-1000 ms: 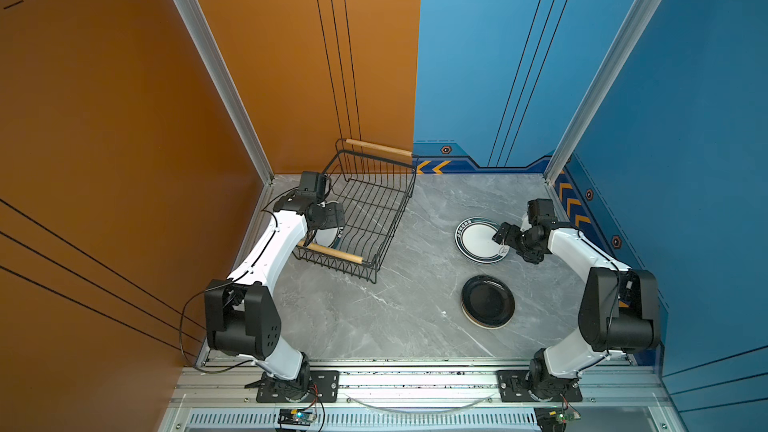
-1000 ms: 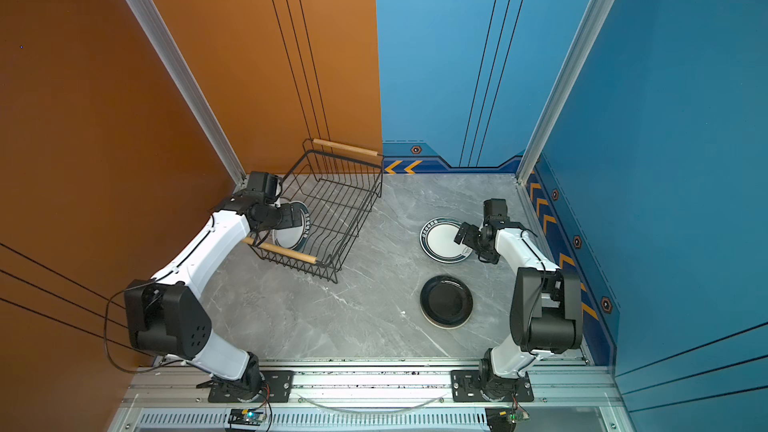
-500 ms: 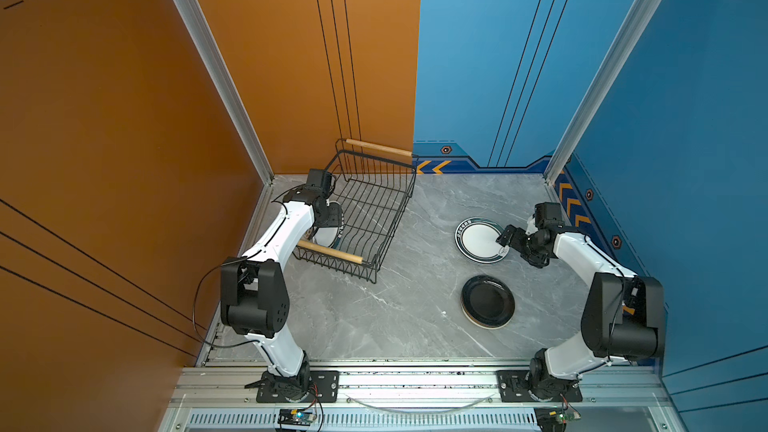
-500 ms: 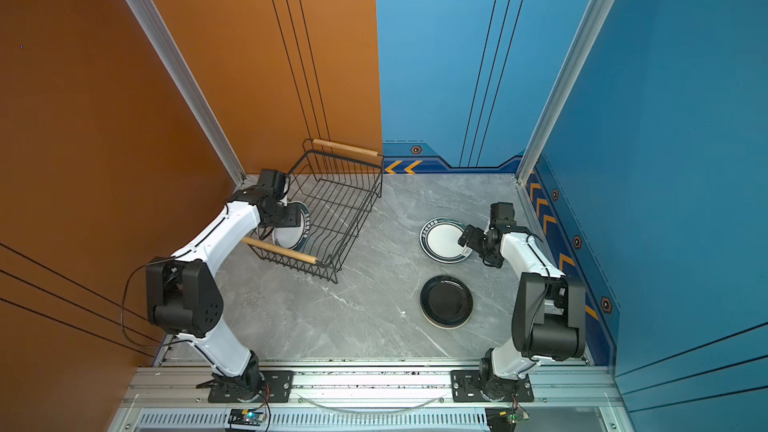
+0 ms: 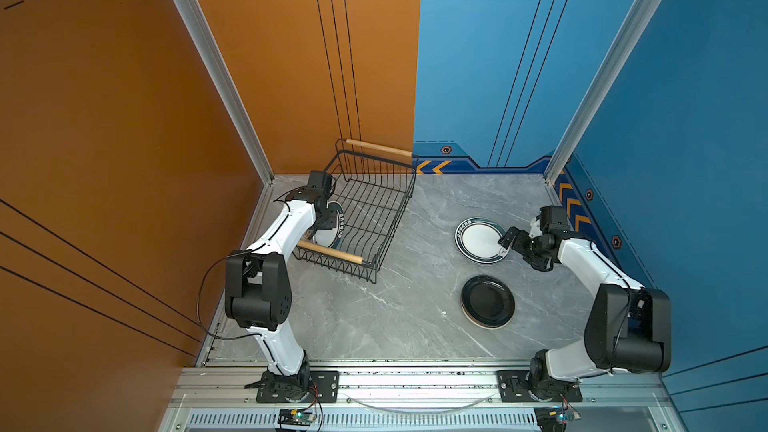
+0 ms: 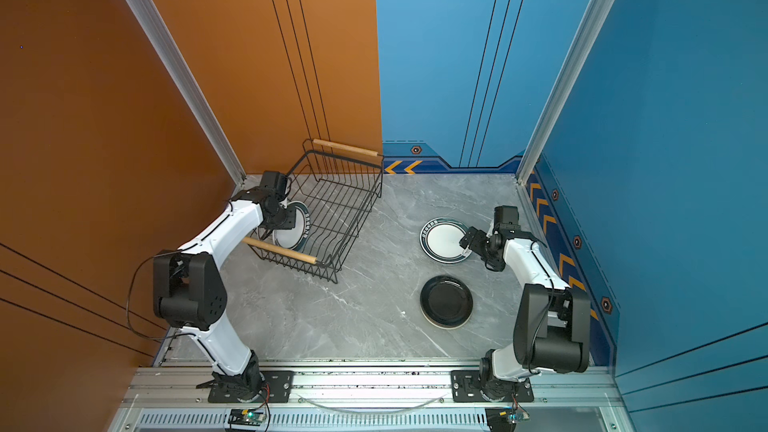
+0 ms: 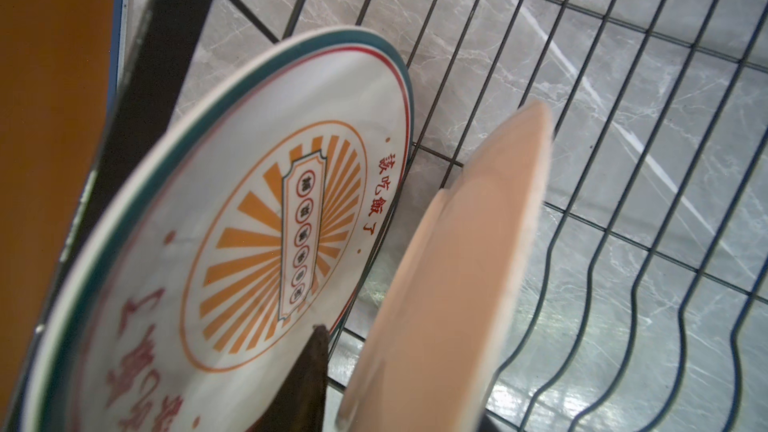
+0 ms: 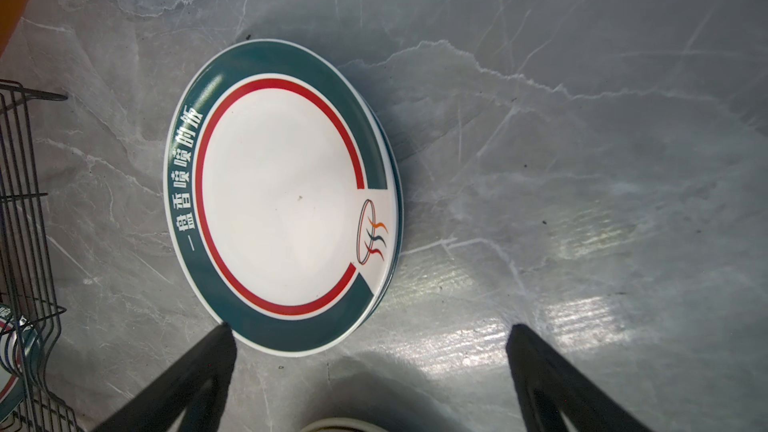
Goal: Unload the plates from the dish rack
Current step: 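Grip the next green-rimmed plate in the rack with the left gripper while right withdraws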
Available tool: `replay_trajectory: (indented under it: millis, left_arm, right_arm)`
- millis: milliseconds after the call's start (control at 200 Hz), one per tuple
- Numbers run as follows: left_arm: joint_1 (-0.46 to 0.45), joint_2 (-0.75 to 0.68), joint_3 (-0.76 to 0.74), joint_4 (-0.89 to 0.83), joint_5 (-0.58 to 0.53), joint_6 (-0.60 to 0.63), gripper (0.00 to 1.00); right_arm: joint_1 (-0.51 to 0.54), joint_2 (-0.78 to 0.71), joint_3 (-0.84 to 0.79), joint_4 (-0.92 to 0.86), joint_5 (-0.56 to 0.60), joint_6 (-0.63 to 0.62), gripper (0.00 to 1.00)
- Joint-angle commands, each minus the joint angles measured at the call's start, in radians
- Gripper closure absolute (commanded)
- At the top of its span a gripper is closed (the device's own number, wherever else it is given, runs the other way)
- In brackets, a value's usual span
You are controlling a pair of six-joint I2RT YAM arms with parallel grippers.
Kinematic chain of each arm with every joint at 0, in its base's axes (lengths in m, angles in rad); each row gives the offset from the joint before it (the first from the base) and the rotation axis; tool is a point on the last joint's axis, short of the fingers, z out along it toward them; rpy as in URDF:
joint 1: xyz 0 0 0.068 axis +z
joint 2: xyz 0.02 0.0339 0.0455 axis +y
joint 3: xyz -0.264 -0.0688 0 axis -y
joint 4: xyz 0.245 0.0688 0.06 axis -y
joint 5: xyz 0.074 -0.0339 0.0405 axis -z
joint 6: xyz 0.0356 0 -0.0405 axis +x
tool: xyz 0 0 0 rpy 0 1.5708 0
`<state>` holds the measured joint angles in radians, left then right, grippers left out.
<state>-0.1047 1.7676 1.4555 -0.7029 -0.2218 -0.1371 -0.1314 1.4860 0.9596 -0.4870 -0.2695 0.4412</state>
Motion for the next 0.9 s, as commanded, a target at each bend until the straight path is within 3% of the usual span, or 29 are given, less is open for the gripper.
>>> replay_trajectory:
  millis: [0,386,711,896]
  left_arm:
    - [0.005,0.019,0.017,0.006,-0.023,0.012,0.68]
    - [0.007,0.017,0.008,0.010,-0.014,0.034,0.85]
    - [0.002,-0.022,-0.007,0.007,0.013,0.060,0.88]
    - [-0.007,-0.076,-0.015,0.009,0.084,0.078,0.92]
  right_arm:
    - [-0.006,-0.028,-0.025,0.001,-0.020,-0.003,0.00]
    - [-0.008,-0.044,-0.039,0.005,-0.027,0.004,0.00]
    - [-0.007,-0.052,-0.056,0.027,-0.047,0.023,0.00]
    - [-0.007,-0.054,-0.061,0.029,-0.051,0.028,0.00]
